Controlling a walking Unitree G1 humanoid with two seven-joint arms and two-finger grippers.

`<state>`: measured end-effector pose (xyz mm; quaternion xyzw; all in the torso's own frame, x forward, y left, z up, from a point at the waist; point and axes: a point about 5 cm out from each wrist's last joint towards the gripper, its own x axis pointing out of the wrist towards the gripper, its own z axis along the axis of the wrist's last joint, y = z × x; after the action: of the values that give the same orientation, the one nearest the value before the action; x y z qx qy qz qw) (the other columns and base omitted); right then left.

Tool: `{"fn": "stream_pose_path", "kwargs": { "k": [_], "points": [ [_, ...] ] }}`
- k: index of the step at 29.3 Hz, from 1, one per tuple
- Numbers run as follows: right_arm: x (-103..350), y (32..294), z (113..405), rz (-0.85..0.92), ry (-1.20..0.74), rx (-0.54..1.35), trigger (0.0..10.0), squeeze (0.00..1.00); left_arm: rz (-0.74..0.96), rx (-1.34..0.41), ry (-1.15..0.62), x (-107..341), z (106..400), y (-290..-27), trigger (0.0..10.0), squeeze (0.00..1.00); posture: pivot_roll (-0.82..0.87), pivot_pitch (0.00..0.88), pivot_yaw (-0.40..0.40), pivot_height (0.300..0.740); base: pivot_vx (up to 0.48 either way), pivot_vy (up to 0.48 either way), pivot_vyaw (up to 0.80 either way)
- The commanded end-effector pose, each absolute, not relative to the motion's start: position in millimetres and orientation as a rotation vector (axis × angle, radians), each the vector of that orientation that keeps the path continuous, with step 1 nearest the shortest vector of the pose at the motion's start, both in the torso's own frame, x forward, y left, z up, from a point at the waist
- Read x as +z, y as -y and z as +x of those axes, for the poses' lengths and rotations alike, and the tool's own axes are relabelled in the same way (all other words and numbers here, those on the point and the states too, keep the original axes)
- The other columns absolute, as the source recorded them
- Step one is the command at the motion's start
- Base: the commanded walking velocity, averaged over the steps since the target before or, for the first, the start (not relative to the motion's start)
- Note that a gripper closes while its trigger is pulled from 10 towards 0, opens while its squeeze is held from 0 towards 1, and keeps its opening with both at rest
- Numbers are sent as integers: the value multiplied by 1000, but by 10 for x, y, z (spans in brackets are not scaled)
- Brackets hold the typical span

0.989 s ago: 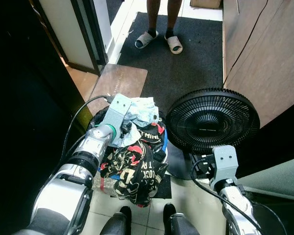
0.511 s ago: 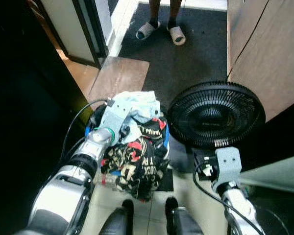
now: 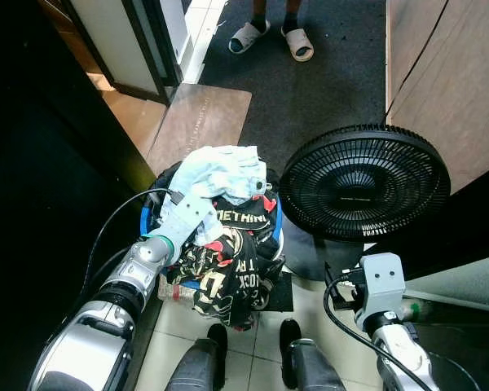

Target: Clothes washing

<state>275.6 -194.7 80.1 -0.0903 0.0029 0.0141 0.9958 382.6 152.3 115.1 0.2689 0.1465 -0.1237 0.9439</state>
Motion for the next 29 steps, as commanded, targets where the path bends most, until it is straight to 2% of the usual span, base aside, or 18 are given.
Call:
{"fn": "stream_pose_path", "kwargs": {
  "k": [1,8,9,13,15,16,17,19,22,27,29],
  "points": [
    [684,1939,2688,-168,-57,24,10000,0,500,-234,-381,979,3738,-1653,0,0,80,480,156,740,0,0,0],
    [732,1907,2783,-160,-39,18,10000,0,383,-253,-310,1160,3790,-1574,0,0,81,433,155,740,0,0,0],
    [735,1897,2809,-159,-36,18,10000,0,372,-261,-291,1200,3794,-1552,0,0,85,399,155,740,0,0,0],
    [736,1890,2825,-158,-34,18,10000,0,366,-267,-278,1227,3795,-1538,0,0,85,399,155,740,0,0,0],
    [792,1833,2920,-133,-6,12,10000,0,285,-292,-158,1558,3783,-1467,0,0,110,303,148,740,0,0,0],
    [792,1833,2920,-133,-6,12,10000,0,285,-292,-158,1558,3783,-1467,0,0,110,303,148,740,0,0,0],
    [826,1796,2972,-120,11,11,10000,0,249,-300,-90,1747,3757,-1445,10000,0,126,265,141,740,0,0,0],
    [915,1721,3062,-96,51,12,10000,0,210,-295,13,2039,3706,-1453,10000,0,145,207,133,740,0,0,0],
    [1067,1649,3139,-75,110,15,10000,0,205,-261,73,2219,3659,-1545,10000,0,145,156,115,740,0,0,0],
    [1222,1602,3200,-63,167,18,10000,0,199,-228,100,2315,3598,-1657,10000,0,144,140,107,740,0,0,0],
    [1336,1605,3248,-68,203,23,10000,0,157,-196,128,2392,3532,-1712,10000,0,152,81,71,740,0,0,0]
  ]
}}
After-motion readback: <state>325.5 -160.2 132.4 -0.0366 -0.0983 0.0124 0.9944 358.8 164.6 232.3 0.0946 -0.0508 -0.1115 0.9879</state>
